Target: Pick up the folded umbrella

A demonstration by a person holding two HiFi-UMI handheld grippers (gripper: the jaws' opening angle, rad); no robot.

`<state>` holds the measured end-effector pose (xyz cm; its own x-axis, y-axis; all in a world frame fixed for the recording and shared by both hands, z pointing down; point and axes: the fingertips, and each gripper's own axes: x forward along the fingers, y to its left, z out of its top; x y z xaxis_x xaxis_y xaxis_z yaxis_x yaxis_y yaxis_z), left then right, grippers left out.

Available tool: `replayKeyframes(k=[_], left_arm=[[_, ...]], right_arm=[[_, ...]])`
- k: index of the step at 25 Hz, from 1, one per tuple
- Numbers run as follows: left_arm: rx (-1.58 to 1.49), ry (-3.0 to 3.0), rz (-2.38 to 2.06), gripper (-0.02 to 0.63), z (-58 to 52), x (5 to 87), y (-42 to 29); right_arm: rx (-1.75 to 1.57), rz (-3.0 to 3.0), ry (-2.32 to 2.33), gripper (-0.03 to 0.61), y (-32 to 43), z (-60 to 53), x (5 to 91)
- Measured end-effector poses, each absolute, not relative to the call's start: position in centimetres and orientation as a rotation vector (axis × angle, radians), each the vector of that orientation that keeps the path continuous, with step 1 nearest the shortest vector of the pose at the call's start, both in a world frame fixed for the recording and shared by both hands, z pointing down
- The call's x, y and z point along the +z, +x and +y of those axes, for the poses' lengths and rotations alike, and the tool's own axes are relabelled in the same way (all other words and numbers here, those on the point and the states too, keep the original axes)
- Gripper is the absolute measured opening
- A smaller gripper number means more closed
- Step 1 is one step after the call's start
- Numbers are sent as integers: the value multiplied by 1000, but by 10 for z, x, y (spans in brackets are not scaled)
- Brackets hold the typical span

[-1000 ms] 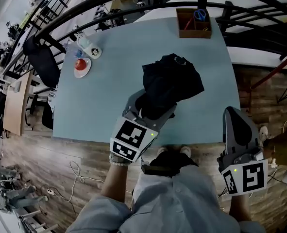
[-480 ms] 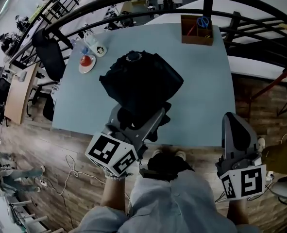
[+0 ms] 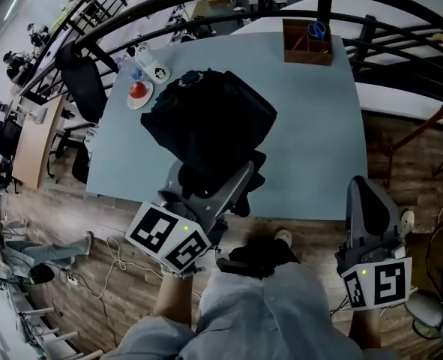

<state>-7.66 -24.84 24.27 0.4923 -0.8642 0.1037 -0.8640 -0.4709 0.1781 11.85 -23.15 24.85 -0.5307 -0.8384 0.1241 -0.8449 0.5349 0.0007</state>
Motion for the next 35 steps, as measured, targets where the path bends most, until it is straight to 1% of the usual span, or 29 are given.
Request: replayKeyframes(k=[8,14,25,35], left_arm=[[-40,2617,-1407,291,-240,228,-85],[-1,2674,-1396,291,-227,227,-112],[-69,2729,-1325,291,-182,234,-163],[-81,2768,-1239,291,-166,236,-171]], right_arm=[[59,-2608,1530,0,97,-220,240],[31,-2597,1543,0,62,-214,237],[-38,-2573,1578,0,-3,-169,239],[-29,-2478,1680,0,-8,-141,241]])
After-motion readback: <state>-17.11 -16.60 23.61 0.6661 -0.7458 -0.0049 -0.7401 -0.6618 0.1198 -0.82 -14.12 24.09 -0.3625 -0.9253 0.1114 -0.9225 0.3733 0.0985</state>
